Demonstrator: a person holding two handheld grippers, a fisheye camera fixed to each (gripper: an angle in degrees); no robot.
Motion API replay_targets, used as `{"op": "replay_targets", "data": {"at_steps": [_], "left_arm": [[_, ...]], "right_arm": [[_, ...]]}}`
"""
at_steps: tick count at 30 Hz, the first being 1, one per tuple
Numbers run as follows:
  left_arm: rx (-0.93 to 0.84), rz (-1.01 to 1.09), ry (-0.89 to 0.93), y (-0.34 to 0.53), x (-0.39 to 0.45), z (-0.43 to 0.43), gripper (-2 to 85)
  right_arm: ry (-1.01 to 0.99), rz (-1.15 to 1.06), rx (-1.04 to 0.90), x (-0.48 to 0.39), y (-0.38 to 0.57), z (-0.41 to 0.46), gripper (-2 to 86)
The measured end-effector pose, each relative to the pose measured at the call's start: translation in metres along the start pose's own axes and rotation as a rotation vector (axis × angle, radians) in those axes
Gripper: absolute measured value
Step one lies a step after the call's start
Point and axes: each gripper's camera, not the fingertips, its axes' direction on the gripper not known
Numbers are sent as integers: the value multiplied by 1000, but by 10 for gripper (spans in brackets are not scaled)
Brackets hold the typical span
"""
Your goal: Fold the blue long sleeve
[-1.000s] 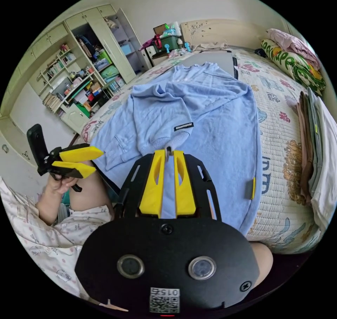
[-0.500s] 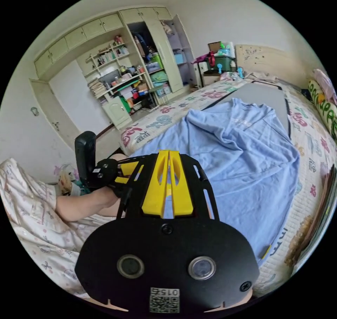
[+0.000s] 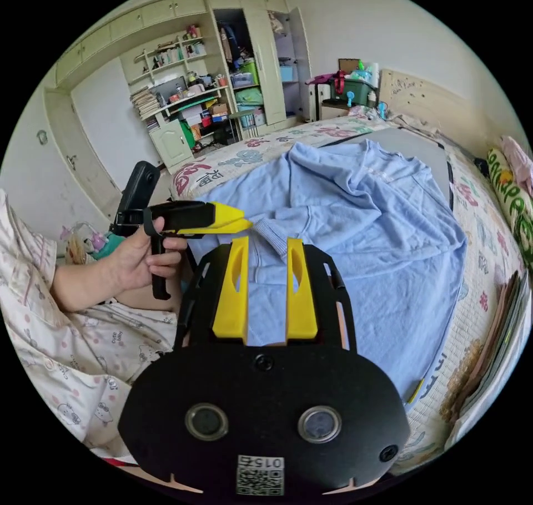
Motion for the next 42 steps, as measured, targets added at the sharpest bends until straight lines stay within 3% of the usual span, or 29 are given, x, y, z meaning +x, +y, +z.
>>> {"op": "replay_targets", "data": {"at_steps": [7,18,25,31,33,42], "left_arm": [[-23,-141,88,27,-39,5,172],[26,-238,204,80,-62,10,160],[73,-214,253,100,-47,3,157],[21,-170,136,108,-33,0,18],[73,-112,24,114,-14,-20,7],[149,-55,-176,139,9,-89,-2]], "right_arm": [[112,-92,-133,14,30,49,75],[-21,11,135,50,131,-4,5],[-74,-136,53,42,165,15,5],[11,-202,6,30,183,33,35],[55,-212,-29,32,192,37,56],[126,-243,-189,31,211,71,101]]}}
